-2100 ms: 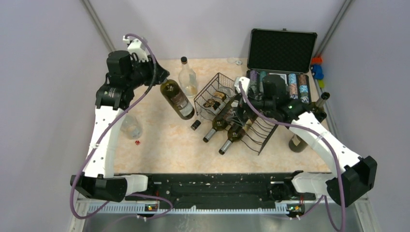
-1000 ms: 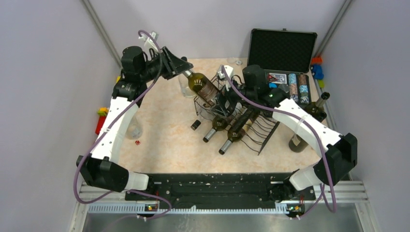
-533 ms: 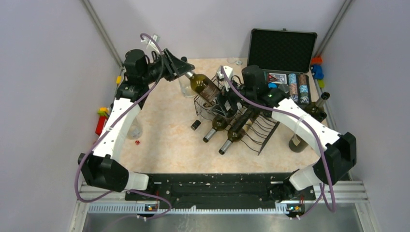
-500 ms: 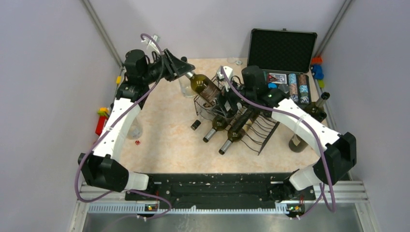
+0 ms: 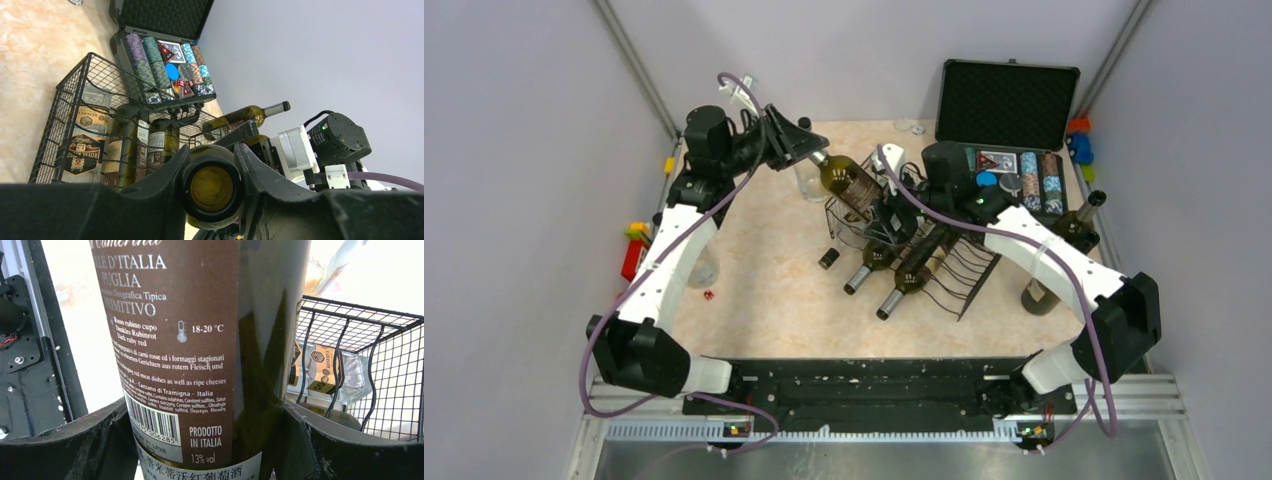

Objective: Put the wine bottle on the wine rack
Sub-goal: Pick up the wine bottle from the center of the board.

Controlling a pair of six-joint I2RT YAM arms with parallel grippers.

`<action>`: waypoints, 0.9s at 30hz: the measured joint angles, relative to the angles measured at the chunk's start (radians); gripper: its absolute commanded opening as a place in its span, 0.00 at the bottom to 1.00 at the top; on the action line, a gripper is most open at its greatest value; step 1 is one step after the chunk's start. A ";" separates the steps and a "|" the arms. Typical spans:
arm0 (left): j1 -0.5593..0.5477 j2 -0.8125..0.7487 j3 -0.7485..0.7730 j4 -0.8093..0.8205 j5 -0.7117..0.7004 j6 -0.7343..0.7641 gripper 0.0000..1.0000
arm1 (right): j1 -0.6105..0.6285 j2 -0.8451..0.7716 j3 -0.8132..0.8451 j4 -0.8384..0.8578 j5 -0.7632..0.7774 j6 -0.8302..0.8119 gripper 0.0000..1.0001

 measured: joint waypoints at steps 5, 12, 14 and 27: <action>0.000 -0.011 -0.034 0.028 0.010 0.000 0.12 | 0.000 -0.012 -0.004 -0.027 0.006 -0.020 0.00; -0.011 -0.045 -0.059 0.020 0.073 0.066 0.48 | 0.000 -0.082 -0.042 -0.068 0.026 -0.080 0.00; -0.015 -0.055 -0.060 0.003 0.093 0.105 0.60 | 0.000 -0.101 -0.047 -0.089 0.028 -0.104 0.00; 0.002 -0.179 -0.066 -0.245 0.006 0.559 0.91 | -0.035 -0.219 -0.131 -0.227 0.032 -0.203 0.00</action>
